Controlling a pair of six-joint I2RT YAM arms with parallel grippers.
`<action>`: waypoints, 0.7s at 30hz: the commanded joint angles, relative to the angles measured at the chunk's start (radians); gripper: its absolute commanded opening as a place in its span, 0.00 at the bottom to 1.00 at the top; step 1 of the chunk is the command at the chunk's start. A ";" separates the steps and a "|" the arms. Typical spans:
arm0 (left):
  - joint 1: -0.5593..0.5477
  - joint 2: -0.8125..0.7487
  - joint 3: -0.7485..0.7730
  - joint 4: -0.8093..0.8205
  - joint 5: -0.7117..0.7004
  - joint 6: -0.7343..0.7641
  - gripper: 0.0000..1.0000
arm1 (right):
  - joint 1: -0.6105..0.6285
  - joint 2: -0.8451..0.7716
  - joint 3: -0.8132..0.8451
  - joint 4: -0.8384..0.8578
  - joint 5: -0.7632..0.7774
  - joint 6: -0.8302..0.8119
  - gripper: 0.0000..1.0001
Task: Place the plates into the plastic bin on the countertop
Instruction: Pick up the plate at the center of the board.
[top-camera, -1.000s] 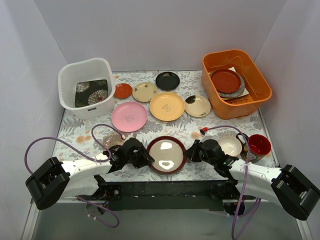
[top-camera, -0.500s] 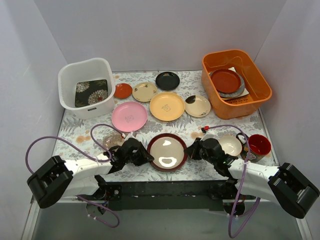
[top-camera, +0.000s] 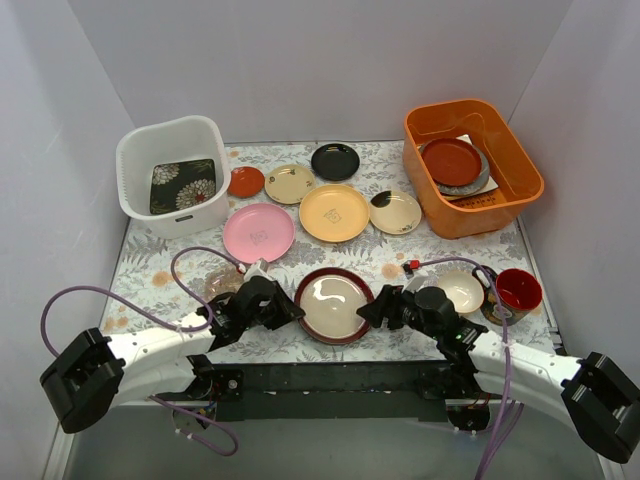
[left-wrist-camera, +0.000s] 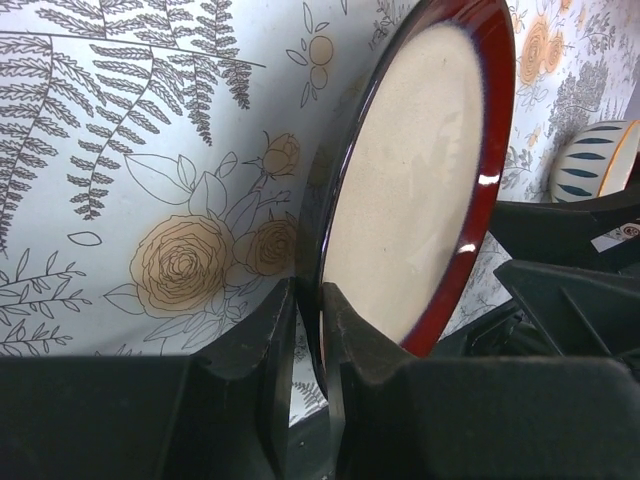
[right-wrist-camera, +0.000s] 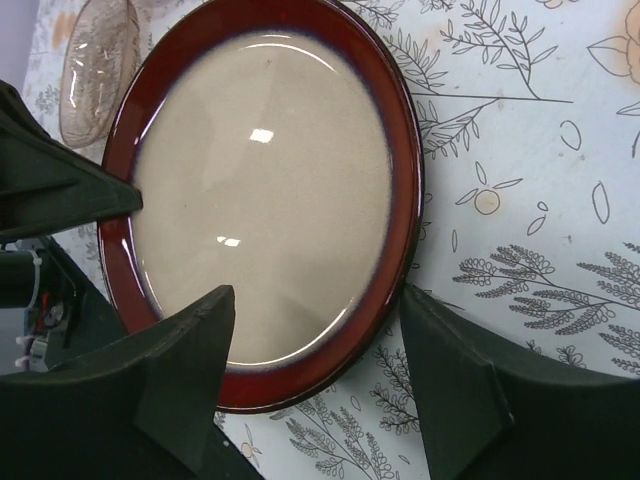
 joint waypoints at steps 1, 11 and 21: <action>-0.006 -0.053 0.068 -0.025 -0.032 0.009 0.00 | 0.001 -0.033 -0.001 0.015 -0.015 -0.003 0.76; -0.004 -0.112 0.166 -0.143 -0.086 0.014 0.00 | -0.001 -0.090 -0.016 -0.005 -0.011 0.008 0.81; -0.001 -0.062 0.293 -0.202 -0.109 0.054 0.00 | -0.002 -0.223 -0.022 -0.094 0.035 0.002 0.85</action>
